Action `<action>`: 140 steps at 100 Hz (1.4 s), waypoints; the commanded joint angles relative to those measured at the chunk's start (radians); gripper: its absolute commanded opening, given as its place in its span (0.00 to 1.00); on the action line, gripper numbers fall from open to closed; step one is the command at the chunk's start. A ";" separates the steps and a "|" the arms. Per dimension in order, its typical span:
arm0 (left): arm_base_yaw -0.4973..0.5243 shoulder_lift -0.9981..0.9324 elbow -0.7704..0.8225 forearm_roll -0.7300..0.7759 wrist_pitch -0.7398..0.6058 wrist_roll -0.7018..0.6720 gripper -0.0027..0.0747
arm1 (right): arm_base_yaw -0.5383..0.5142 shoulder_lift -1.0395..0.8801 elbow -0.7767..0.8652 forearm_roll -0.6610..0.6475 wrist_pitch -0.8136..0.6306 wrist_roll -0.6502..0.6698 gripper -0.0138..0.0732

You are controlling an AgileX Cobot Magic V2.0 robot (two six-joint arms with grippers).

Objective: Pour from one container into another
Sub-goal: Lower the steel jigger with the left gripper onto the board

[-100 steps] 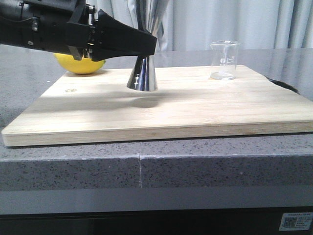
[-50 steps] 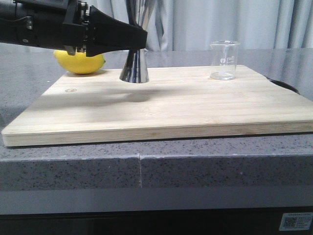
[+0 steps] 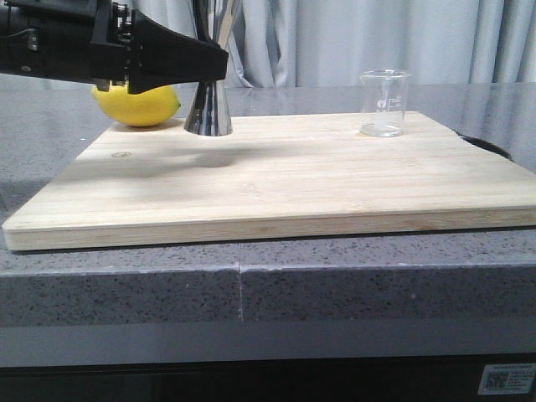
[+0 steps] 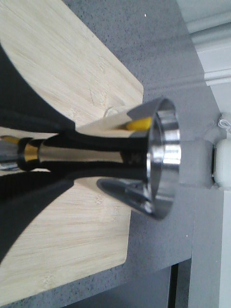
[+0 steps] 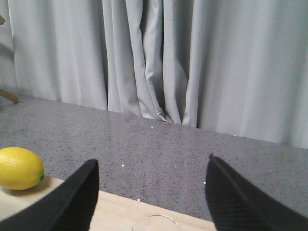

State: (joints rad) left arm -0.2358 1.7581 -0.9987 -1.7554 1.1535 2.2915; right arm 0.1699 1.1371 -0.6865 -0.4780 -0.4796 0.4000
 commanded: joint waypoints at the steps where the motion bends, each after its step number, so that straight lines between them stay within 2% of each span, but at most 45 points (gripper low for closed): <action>1: 0.002 -0.041 -0.029 -0.096 0.074 0.015 0.21 | -0.002 -0.029 -0.024 0.006 -0.064 0.005 0.65; 52: 0.002 -0.041 -0.029 -0.096 0.019 0.025 0.21 | -0.002 -0.029 -0.024 0.006 -0.064 0.013 0.65; 140: 0.002 -0.041 -0.029 -0.096 0.029 0.044 0.21 | -0.002 -0.029 -0.024 0.006 -0.064 0.019 0.65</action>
State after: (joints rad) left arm -0.2358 1.7581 -0.9987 -1.7563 1.1054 2.3349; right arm 0.1699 1.1371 -0.6865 -0.4780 -0.4796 0.4160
